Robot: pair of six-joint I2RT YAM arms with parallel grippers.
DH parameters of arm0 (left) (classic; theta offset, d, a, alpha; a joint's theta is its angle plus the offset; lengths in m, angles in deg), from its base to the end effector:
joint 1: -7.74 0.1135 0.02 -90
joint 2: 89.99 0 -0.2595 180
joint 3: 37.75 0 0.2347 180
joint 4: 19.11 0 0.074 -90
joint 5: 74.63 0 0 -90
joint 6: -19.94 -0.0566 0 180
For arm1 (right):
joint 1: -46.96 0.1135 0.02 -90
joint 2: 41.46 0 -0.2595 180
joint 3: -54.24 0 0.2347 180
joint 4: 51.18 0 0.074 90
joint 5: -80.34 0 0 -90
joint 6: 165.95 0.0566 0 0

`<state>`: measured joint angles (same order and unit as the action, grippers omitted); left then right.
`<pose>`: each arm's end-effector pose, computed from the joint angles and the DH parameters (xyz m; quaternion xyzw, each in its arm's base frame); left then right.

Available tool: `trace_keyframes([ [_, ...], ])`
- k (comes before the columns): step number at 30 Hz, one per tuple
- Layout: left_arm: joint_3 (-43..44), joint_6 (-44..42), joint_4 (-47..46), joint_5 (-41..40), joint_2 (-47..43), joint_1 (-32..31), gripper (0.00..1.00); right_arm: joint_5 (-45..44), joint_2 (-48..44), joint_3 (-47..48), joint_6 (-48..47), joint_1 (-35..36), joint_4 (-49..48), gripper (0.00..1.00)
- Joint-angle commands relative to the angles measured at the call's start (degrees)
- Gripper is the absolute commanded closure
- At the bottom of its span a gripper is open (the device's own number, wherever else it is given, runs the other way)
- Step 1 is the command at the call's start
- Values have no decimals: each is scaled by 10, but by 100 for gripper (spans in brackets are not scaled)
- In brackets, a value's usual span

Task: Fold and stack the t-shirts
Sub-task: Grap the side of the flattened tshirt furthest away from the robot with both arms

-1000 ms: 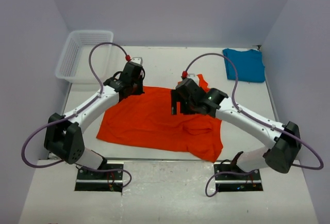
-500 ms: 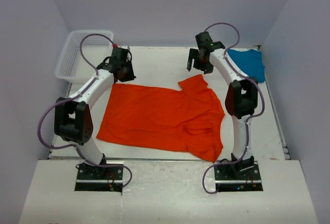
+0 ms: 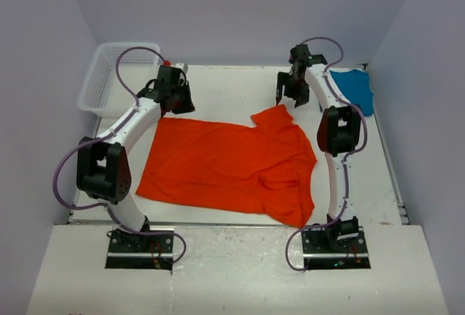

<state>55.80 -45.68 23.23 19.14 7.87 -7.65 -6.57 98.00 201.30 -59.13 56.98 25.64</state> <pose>0.3645 -0.1042 0.2580 -0.0607 0.9269 -0.1543 0.3367 0.4881 0.0893 0.1912 0.0535 0.9818 0.0676 0.1692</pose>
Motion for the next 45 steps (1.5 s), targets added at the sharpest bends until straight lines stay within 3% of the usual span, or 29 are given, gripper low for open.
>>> trace_keyframes([
  [1, 11, -13, -17, 28, -13, 1, 92, 39, 13, 16, -28, -1, 30, 26],
  [9, 27, -24, 6, 29, -47, 1, 91, 70, 14, -8, -20, -2, 19, 33],
  [14, 25, -20, 9, 59, -68, 1, 91, 75, 24, 13, -2, -8, 19, 32],
  [32, 54, -23, 32, 91, -107, 2, 89, 94, 63, 74, 69, -15, 111, 45],
  [35, 46, -22, 31, 104, -118, 2, 89, 105, 70, 80, 78, -15, 119, 56],
  [38, 27, -21, 19, 117, -129, 2, 89, 101, 69, 79, 88, -15, 115, 75],
  [39, 25, -22, 20, 118, -130, 2, 89, 100, 68, 79, 89, -16, 112, 86],
  [45, 0, -27, 11, 129, -145, 2, 89, 95, 65, 77, 99, -17, 103, 94],
])
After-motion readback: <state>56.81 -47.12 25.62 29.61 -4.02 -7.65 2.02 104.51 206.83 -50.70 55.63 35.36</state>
